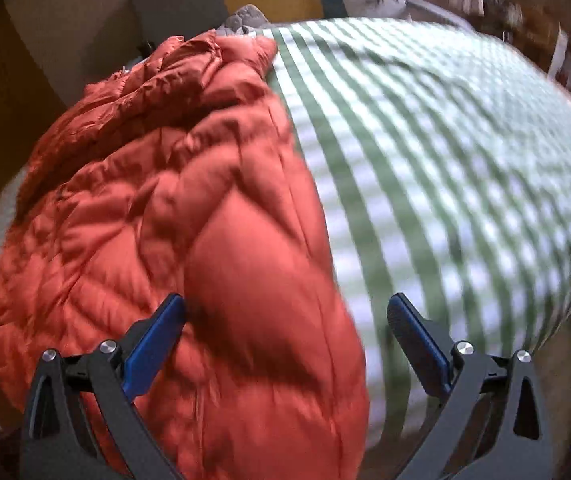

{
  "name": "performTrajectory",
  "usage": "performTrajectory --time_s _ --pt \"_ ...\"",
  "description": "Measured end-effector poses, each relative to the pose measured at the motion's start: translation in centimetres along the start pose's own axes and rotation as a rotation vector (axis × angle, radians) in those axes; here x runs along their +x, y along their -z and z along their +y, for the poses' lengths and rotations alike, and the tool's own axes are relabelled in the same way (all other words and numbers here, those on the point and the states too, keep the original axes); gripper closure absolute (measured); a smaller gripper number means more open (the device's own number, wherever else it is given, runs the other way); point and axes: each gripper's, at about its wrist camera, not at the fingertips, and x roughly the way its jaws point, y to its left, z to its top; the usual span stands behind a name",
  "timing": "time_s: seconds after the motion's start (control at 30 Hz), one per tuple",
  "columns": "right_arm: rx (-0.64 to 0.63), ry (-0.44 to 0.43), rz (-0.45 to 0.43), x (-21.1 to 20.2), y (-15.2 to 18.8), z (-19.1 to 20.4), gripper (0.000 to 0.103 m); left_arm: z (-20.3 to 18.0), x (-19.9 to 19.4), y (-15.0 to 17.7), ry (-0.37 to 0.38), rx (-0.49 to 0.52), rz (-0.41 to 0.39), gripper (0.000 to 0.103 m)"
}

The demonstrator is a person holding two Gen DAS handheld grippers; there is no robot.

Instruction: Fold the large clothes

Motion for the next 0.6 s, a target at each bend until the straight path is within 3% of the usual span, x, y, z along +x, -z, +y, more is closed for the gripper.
performTrajectory --time_s 0.23,0.37,0.43,0.47,0.53,0.6 --pt "0.031 -0.125 0.082 -1.3 3.8 -0.9 0.002 0.2 0.2 4.1 0.103 -0.012 0.115 0.029" --pt "0.028 -0.201 0.160 -0.9 5.6 -0.4 0.003 0.5 0.7 4.7 0.165 -0.045 0.145 0.039" --pt "0.004 -0.233 0.210 -0.4 6.2 0.3 0.019 0.5 0.8 4.7 0.188 -0.043 0.163 0.048" --pt "-0.015 -0.233 0.216 -0.4 6.5 0.5 0.027 0.5 0.7 4.7 0.200 -0.036 0.171 0.057" --pt "-0.044 -0.250 0.218 -1.0 6.3 1.2 0.064 0.3 0.3 4.7 0.223 -0.012 0.182 0.076" --pt "-0.091 -0.270 0.193 -2.6 5.5 2.2 0.078 0.3 -0.5 4.4 0.253 0.000 0.183 0.092"
